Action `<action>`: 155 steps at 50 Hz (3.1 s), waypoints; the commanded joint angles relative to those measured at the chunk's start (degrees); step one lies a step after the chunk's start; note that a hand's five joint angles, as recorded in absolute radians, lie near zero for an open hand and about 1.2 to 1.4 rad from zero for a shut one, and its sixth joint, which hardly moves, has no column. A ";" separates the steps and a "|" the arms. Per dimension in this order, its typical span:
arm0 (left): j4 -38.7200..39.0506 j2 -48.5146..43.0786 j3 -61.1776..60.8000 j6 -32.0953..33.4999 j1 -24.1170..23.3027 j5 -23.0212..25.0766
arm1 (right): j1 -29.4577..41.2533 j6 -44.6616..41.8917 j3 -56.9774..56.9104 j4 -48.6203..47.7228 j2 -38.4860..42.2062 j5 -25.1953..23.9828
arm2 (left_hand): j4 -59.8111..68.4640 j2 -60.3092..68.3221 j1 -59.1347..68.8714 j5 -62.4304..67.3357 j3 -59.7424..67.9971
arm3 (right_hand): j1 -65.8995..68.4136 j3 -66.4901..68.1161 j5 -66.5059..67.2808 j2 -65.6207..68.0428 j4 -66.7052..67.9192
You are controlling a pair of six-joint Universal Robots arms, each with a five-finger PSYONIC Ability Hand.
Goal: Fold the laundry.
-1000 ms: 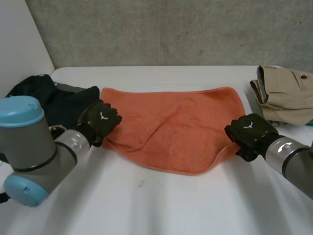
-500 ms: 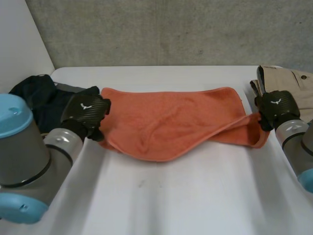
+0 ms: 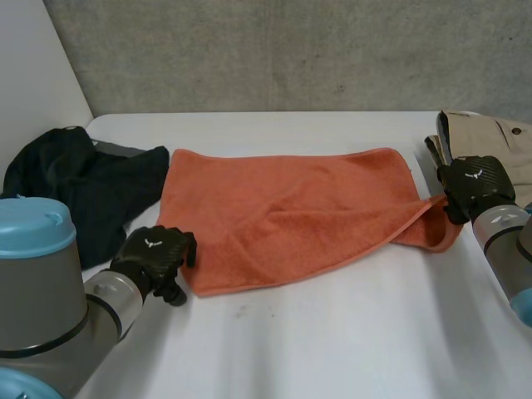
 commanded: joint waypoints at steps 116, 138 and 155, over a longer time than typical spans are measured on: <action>17.38 0.72 17.26 26.68 6.69 8.05 | 12.86 -12.66 -12.16 12.42 -11.62 5.07 | 41.47 41.28 41.49 41.40 41.12 | 24.25 12.21 13.35 13.06 11.87; 10.50 -12.28 7.74 32.93 6.95 12.37 | 6.45 -7.83 2.88 9.10 -6.88 -0.73 | 5.18 4.99 5.20 5.11 4.82 | 24.25 12.21 13.35 13.06 11.87; 11.47 -2.26 -1.40 21.68 20.99 18.59 | 1.25 -4.92 3.41 6.19 -6.88 -1.43 | -10.65 -10.84 -10.63 -10.72 -11.01 | 24.25 12.21 13.35 13.06 11.87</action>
